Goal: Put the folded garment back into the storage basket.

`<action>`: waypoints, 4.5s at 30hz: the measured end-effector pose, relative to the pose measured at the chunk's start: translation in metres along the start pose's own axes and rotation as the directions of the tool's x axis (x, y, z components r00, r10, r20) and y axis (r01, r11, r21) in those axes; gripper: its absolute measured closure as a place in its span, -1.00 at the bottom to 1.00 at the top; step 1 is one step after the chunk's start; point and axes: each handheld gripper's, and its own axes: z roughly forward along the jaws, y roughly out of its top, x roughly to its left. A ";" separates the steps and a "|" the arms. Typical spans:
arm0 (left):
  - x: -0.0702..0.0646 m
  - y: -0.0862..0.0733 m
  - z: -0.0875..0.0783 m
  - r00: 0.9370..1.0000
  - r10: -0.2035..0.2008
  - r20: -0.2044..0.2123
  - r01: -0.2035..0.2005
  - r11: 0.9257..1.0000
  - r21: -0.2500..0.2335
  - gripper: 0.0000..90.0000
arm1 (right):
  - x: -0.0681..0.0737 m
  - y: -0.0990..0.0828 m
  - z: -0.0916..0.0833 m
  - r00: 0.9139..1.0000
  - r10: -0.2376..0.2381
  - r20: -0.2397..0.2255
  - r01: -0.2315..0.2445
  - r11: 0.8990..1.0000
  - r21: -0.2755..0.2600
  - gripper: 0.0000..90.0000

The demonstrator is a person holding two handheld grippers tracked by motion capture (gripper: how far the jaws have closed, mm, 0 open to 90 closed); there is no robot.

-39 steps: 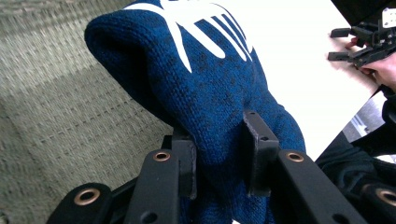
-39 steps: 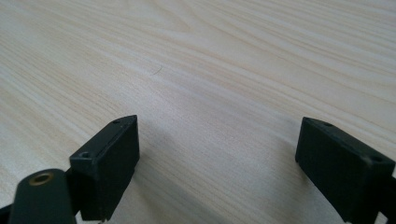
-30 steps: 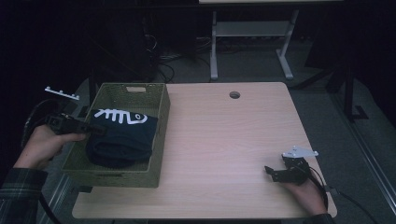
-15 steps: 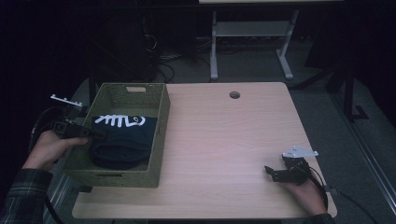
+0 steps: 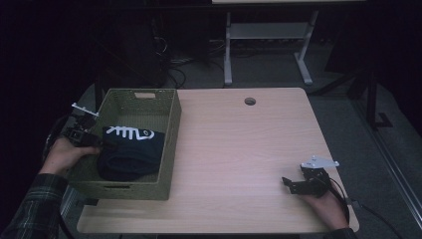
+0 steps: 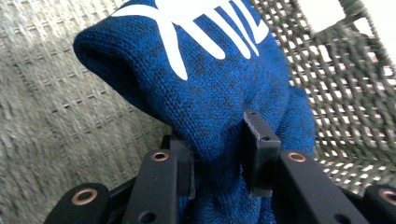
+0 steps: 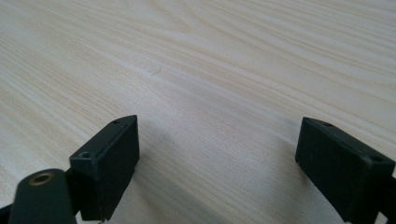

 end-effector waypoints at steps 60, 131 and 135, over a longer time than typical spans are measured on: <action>-0.124 0.037 0.016 0.964 0.220 -0.147 -0.253 0.930 -0.267 -0.69 | 0.000 0.001 0.001 1.000 -0.007 -0.007 0.007 1.000 0.006 -0.77; -0.247 0.004 0.243 0.880 0.465 -0.098 -0.474 0.846 -0.243 -0.72 | 0.000 0.001 0.001 1.000 -0.009 -0.010 0.009 1.000 0.006 -0.78; -0.245 0.002 0.244 0.878 0.467 -0.103 -0.476 0.837 -0.270 -0.72 | 0.000 0.000 0.001 1.000 -0.010 -0.010 0.010 1.000 0.006 -0.78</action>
